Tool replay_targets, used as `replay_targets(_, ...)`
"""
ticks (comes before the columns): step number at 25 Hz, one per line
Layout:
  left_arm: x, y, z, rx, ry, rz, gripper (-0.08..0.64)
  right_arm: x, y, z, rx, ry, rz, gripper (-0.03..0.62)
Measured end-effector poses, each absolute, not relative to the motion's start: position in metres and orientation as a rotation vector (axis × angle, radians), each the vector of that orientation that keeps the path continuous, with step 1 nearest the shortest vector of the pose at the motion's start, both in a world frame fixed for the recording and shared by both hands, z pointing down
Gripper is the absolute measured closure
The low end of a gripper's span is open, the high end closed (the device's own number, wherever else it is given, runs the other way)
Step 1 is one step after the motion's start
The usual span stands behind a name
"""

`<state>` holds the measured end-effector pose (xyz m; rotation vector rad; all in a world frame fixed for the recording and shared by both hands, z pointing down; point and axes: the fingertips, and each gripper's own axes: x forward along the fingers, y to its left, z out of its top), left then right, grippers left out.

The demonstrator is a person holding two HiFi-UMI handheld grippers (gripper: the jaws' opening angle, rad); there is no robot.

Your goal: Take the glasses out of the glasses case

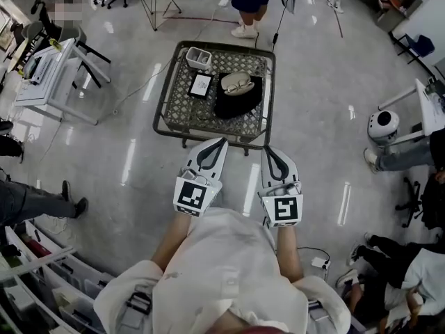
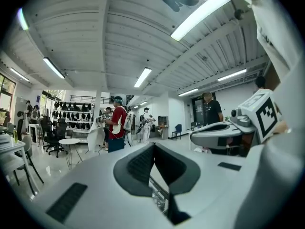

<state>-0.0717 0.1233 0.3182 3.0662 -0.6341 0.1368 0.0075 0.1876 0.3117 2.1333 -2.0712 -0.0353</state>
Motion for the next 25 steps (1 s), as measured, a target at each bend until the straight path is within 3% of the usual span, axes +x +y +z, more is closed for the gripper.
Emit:
replay_targets(11, -0.056, 0.012, 0.362, 3.047, -0.551, 0.199, 0.548, 0.032, 0.088, 0.361, 2.167, -1.948, 0.078, 0.586)
replay_targets(25, -0.026, -0.054, 0.428, 2.934, -0.493, 0.323, 0.548, 0.063, 0.025, 0.418, 2.126, -1.879, 0.257, 0.586)
